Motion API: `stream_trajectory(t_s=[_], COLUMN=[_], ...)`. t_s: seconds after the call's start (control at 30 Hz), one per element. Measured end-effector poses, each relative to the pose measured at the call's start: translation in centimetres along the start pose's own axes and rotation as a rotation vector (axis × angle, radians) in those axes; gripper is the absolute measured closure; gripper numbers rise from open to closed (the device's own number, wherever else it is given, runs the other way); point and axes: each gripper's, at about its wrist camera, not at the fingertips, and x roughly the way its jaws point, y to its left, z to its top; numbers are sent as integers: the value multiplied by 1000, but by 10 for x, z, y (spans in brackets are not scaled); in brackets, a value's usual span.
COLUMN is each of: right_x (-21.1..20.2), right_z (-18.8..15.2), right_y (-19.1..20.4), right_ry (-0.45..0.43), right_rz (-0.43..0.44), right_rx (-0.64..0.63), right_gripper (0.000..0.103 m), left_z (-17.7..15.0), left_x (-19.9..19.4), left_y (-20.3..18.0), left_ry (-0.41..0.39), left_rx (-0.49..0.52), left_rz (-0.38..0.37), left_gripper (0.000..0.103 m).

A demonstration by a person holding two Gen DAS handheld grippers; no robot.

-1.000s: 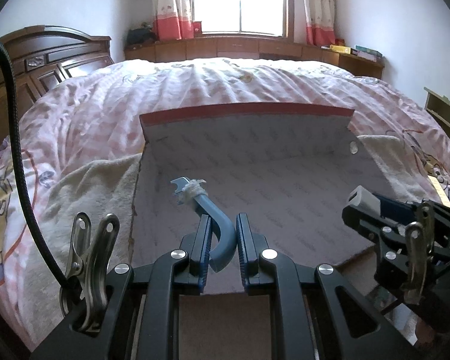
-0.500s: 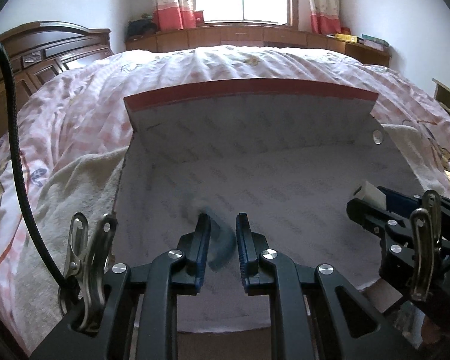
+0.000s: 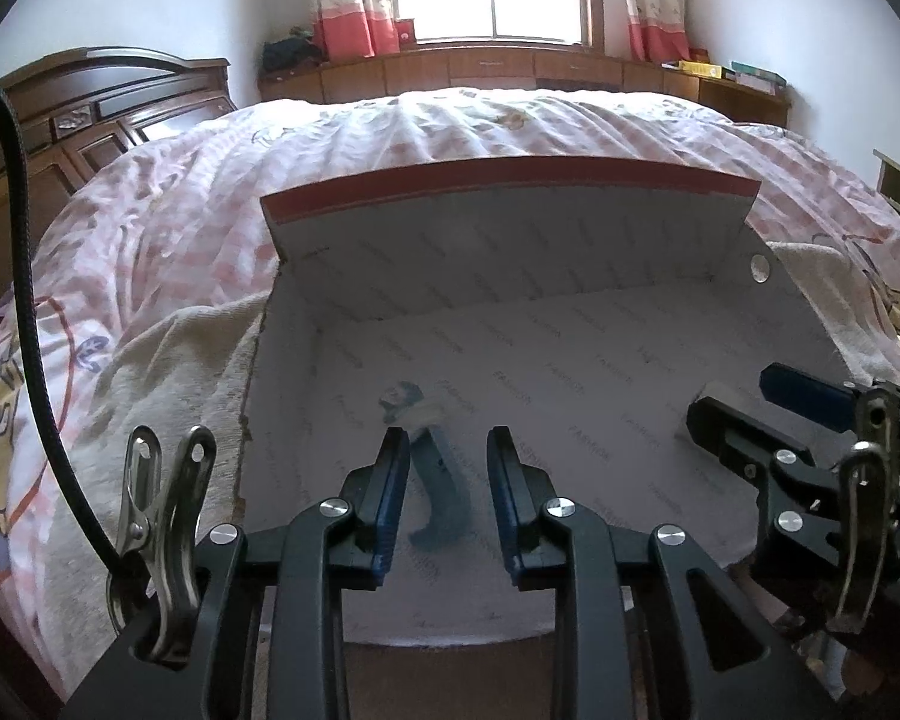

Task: Organize rigid objects
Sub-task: 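Open the left tool to drop the blue piece while the right tool releases the charger, then withdraw both tools from the box toward the remaining objects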

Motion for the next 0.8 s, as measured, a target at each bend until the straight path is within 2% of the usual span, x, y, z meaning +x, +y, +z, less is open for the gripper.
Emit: stream_trajectory(t_s=[0.27, 0.8], right_x=[-15, -47], right_z=[-2, -15], right_y=[1, 8], right_ry=[-8, -29], right_rz=[4, 0], right_rx=[13, 17], right_gripper=[40, 40], left_z=[-2, -12], left_x=[-15, -44], left_y=[4, 8], left_ry=[-12, -29], left_rx=[-12, -34], left_rz=[7, 16], left_gripper=[75, 75])
